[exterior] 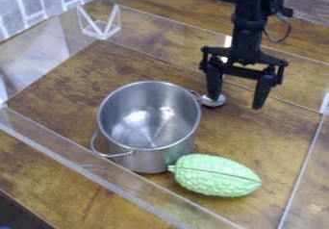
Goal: Move the orange spoon to the left
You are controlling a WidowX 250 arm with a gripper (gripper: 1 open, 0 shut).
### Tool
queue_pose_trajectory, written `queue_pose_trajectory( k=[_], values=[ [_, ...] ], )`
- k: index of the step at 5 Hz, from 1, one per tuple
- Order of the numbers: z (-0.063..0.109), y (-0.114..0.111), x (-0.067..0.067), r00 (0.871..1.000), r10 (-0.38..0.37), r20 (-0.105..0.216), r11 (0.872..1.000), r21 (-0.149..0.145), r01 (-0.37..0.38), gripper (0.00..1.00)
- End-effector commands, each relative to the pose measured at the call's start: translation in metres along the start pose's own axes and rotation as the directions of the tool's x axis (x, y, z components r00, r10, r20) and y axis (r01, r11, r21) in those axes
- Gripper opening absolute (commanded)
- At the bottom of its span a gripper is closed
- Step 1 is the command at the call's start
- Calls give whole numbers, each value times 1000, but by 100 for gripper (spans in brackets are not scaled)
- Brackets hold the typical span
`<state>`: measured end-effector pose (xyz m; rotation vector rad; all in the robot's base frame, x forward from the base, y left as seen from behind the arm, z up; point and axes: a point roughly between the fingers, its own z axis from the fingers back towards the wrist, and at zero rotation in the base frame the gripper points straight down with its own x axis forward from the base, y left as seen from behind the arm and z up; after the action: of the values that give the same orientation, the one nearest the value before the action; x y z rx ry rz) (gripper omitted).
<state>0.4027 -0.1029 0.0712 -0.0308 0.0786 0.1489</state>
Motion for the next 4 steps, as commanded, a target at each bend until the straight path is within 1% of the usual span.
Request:
queue_pose_trajectory(
  k=[1,2,3,4],
  values=[
    [23,-12,0,998,-16,53,1000,-8,16,100],
    [14,-18,0,999,33,34,999,-2,-33,100],
    [3,-12,9,994,101,30,995,-1,-101,100],
    [-3,-2,19,983,178,39,984,-6,-178,100]
  ],
)
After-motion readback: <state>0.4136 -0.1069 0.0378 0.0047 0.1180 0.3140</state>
